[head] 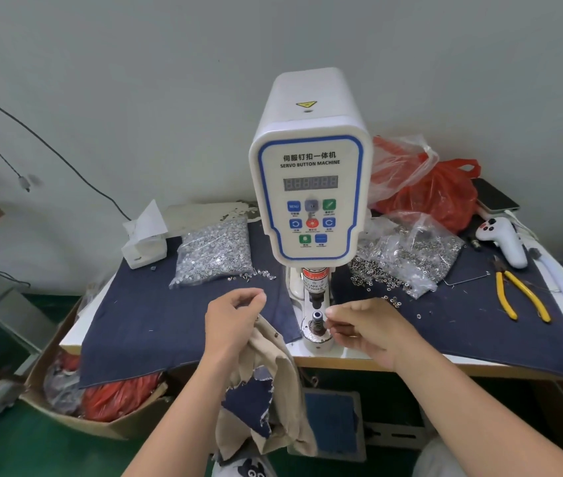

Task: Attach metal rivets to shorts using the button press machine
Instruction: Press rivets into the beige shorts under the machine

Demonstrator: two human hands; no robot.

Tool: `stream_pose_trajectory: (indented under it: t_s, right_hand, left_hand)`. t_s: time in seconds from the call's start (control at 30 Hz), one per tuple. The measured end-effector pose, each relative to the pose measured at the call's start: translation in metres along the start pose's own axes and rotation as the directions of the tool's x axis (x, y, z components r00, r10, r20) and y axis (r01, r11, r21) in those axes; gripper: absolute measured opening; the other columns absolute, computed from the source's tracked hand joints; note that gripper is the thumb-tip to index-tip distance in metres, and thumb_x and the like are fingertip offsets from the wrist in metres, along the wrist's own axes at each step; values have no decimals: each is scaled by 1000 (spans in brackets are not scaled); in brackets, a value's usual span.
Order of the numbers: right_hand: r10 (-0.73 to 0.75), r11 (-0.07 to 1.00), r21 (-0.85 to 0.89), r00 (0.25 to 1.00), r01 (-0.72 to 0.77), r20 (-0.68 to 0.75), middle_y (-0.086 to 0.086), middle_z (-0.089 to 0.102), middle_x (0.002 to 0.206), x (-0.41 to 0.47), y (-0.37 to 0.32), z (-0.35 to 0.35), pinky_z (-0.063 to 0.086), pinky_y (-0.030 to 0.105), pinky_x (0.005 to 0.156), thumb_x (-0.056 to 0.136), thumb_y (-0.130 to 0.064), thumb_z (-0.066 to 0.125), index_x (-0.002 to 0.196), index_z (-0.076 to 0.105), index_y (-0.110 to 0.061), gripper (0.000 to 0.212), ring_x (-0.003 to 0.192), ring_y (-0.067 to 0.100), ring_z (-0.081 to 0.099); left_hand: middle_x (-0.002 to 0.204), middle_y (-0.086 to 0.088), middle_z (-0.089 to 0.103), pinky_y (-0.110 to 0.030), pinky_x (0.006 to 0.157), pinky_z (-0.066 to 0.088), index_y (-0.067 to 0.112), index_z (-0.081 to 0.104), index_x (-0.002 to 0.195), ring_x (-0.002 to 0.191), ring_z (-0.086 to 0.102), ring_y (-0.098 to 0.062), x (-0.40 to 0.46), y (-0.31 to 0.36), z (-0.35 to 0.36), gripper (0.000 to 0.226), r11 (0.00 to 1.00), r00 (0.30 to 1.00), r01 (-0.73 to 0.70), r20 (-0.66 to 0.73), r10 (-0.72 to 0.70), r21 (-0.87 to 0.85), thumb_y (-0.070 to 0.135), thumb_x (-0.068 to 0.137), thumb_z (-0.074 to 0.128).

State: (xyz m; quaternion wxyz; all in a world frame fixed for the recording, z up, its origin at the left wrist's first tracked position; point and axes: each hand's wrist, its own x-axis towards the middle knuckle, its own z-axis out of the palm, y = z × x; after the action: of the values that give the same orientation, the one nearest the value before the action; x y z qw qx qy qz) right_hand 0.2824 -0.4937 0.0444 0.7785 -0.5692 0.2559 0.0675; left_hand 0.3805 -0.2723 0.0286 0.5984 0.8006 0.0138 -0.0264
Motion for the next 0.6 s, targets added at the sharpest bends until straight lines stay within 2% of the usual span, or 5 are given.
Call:
stream_pose_trajectory:
  t_s: [0.07,0.23,0.4,0.6]
  right_hand:
    - [22,998,52,1000,-23,15,16,74,77,-1,-3,7,57,24,56,88,-3,76,89,76,4,7,61,17,68]
    - [148,953,257,987,-161,69,18,71,71,-4,-5,15,55,23,47,86,4,74,81,73,7,6,54,16,67]
    - [206,891,385,970,-241,130,15,68,69,-6,-1,17,55,23,45,88,1,72,80,70,5,9,52,15,65]
    - [221,855,444,963,-268,156,14,69,72,-5,-3,18,56,23,48,89,0,67,90,67,7,7,54,16,66]
  left_hand:
    - [86,16,79,-16,68,52,34,84,86,75,71,5,-11,0,2,5,998,999,14,32,-13,-55,31,89,81]
    - [84,8,80,-17,64,52,28,83,87,67,67,2,-28,0,11,3,988,997,44,76,-33,-151,25,88,84]
    - [90,1,82,-26,70,55,26,80,98,71,70,-7,-35,0,18,15,964,981,121,176,-80,-236,21,85,87]
    - [89,7,81,-31,82,60,39,85,86,83,74,-6,-39,0,24,9,983,971,109,228,-74,-145,31,84,88]
